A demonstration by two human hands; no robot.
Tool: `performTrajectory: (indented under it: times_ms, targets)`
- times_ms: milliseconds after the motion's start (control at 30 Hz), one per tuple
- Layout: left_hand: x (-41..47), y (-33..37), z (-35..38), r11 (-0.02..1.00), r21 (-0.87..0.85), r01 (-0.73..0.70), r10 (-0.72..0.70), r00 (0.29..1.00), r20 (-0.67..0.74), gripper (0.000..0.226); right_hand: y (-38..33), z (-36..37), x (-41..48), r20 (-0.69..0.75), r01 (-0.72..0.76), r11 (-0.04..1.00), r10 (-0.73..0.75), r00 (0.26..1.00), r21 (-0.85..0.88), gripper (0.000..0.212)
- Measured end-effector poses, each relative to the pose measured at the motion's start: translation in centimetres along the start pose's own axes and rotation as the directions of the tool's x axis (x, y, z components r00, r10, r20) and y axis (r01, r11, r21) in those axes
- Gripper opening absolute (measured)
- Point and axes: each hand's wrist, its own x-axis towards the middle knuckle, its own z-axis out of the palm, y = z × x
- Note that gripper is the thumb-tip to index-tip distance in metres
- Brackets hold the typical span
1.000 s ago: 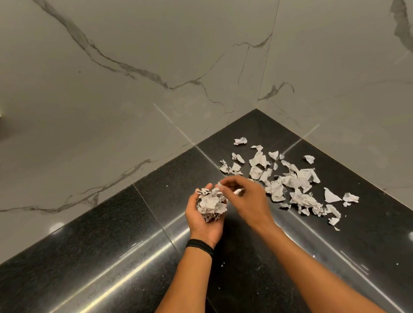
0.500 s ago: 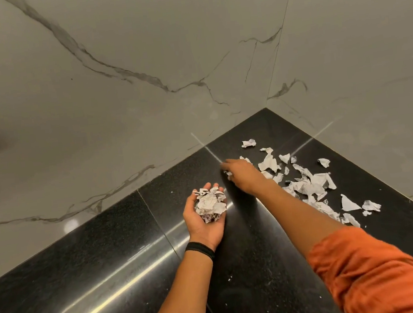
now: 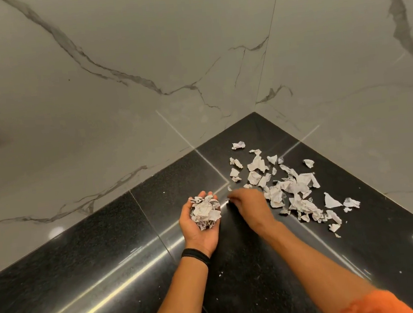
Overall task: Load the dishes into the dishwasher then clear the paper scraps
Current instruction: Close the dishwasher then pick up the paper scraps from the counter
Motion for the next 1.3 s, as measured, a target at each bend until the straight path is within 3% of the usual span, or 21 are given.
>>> performTrajectory:
  times_ms: [67, 167, 267, 433, 567, 633, 700, 767, 867, 933, 1033, 1167, 1300]
  targets:
    - [-0.6, -0.5, 0.1, 1.0, -0.001, 0.007, -0.007, 1.0, 0.013, 0.042, -1.3, -1.6, -0.8, -0.124, -0.158, 0.908, 0.221, 0.967, 0.387, 0.017]
    - [-1.3, -1.3, 0.8, 1.0, -0.009, 0.025, -0.024, 0.999, 0.039, 0.037, -4.5, -3.9, -1.6, -0.108, -0.116, 0.713, 0.26, 0.959, 0.691, 0.015]
    - [-1.9, -1.8, 1.5, 0.999, -0.02, 0.048, -0.046, 0.996, 0.079, 0.032, -6.6, -4.4, -2.2, -0.085, -0.066, 0.664, 0.193, 0.978, 0.744, 0.016]
    - [-2.2, -2.2, 1.6, 0.999, -0.005, 0.047, -0.046, 0.992, 0.114, 0.033, -7.7, -3.9, -2.7, -0.069, -0.021, 0.739, 0.092, 0.993, 0.674, 0.014]
    - [-1.7, -2.0, 1.6, 0.997, -0.045, 0.068, -0.061, 0.99, 0.131, 0.034, -7.6, -4.2, -2.1, -0.104, -0.026, 0.578, 0.191, 0.976, 0.815, 0.014]
    - [-1.4, -1.7, 1.6, 0.996, -0.057, 0.072, -0.064, 0.99, 0.128, 0.033, -6.5, -4.5, -1.2, -0.131, -0.033, 0.56, 0.25, 0.959, 0.828, 0.014]
    - [-1.0, -1.3, 1.5, 0.997, -0.049, 0.06, -0.054, 0.992, 0.115, 0.036, -4.4, -4.1, 0.0, -0.126, -0.082, 0.615, 0.287, 0.95, 0.784, 0.015]
    - [-0.7, -0.8, 1.2, 0.998, -0.048, 0.048, -0.043, 0.995, 0.095, 0.037, -2.0, -3.1, 1.3, -0.082, -0.17, 0.738, 0.292, 0.953, 0.653, 0.019]
    - [-0.1, -0.1, 0.3, 0.998, -0.047, 0.031, -0.028, 0.997, 0.067, 0.038, 0.5, -0.8, 2.7, 0.056, -0.242, 0.923, 0.237, 0.97, 0.299, 0.03]
    - [0.2, 0.5, -0.4, 0.999, -0.038, 0.01, -0.008, 0.999, 0.039, 0.044, 1.1, 0.5, 2.9, 0.096, -0.173, 0.981, 0.165, 0.982, 0.087, 0.029]
    - [0.3, 1.2, -0.9, 0.999, -0.039, -0.019, 0.02, 0.999, 0.03, 0.043, 0.8, 1.1, 3.0, 0.064, -0.001, 0.999, 0.005, 0.998, -0.053, 0.021]
    - [0.7, 1.5, -1.2, 0.998, -0.048, -0.028, 0.028, 1.0, 0.004, 0.044, 0.6, 1.9, 1.2, 0.139, 0.196, 0.969, -0.176, 0.975, -0.15, 0.02]
    - [0.4, 1.1, -1.1, 0.998, -0.054, -0.023, 0.023, 1.0, 0.012, 0.043, 0.8, 3.0, -1.3, 0.11, 0.244, 0.939, -0.223, 0.969, -0.242, 0.012]
